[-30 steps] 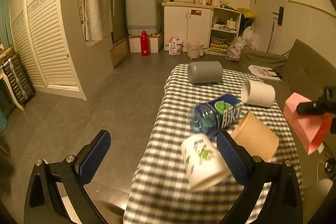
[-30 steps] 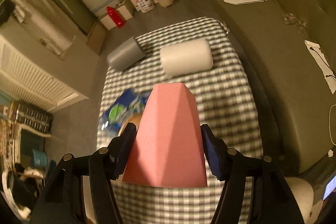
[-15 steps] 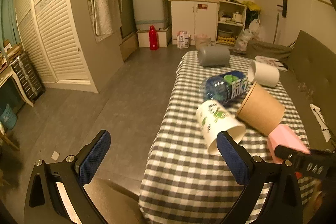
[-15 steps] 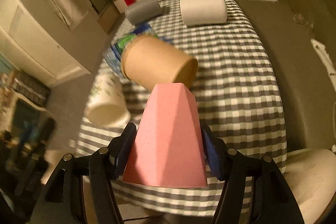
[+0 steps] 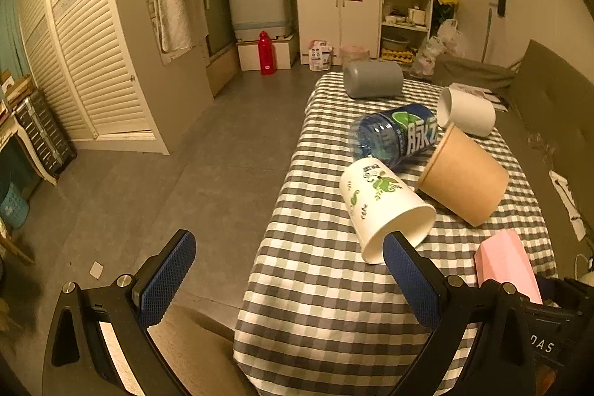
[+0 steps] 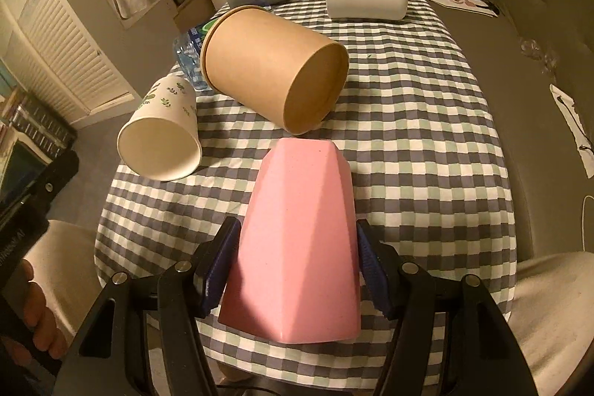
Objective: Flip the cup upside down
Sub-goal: 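Lift the pink cup with the right gripper and carry it toward the left gripper, then grasp the pink cup with the left gripper while the right gripper releases it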
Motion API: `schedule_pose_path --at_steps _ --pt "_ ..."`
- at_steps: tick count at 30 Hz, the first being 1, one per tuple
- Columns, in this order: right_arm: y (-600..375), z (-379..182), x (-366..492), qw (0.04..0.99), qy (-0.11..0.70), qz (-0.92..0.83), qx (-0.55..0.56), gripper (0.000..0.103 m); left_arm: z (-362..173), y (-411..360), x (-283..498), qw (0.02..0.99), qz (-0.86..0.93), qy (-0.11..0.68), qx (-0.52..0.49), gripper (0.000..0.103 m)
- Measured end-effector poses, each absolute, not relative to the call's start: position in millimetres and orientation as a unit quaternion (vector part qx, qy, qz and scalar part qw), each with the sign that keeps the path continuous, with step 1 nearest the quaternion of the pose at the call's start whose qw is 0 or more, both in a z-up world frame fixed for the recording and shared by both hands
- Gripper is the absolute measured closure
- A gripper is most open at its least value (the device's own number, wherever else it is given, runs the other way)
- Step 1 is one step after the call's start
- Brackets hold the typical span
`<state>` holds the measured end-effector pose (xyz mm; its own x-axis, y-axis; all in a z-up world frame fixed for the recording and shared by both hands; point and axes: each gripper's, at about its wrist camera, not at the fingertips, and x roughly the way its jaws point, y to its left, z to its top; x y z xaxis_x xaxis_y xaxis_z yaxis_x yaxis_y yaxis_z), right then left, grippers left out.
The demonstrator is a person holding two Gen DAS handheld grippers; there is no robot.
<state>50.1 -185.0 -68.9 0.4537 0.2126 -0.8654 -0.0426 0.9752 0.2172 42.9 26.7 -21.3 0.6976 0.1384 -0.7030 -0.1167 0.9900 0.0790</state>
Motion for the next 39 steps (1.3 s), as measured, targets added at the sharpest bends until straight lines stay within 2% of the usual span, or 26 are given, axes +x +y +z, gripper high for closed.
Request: schedule_pose_path --at_steps 8,23,28,39 --pt "-206 -45 43 0.856 0.505 0.077 0.08 0.022 -21 9 42 0.914 0.055 0.401 0.026 0.0" --pt "-285 -20 38 0.868 0.496 0.009 0.03 0.021 -9 -81 55 0.889 -0.037 0.456 0.035 0.0" --pt "-306 -28 45 0.865 0.499 0.002 0.05 0.021 -12 -110 71 0.878 -0.061 0.474 0.03 0.0" --pt "-329 -51 59 0.846 0.519 0.016 0.121 0.022 -54 -144 105 0.829 -0.084 0.548 0.066 0.001"
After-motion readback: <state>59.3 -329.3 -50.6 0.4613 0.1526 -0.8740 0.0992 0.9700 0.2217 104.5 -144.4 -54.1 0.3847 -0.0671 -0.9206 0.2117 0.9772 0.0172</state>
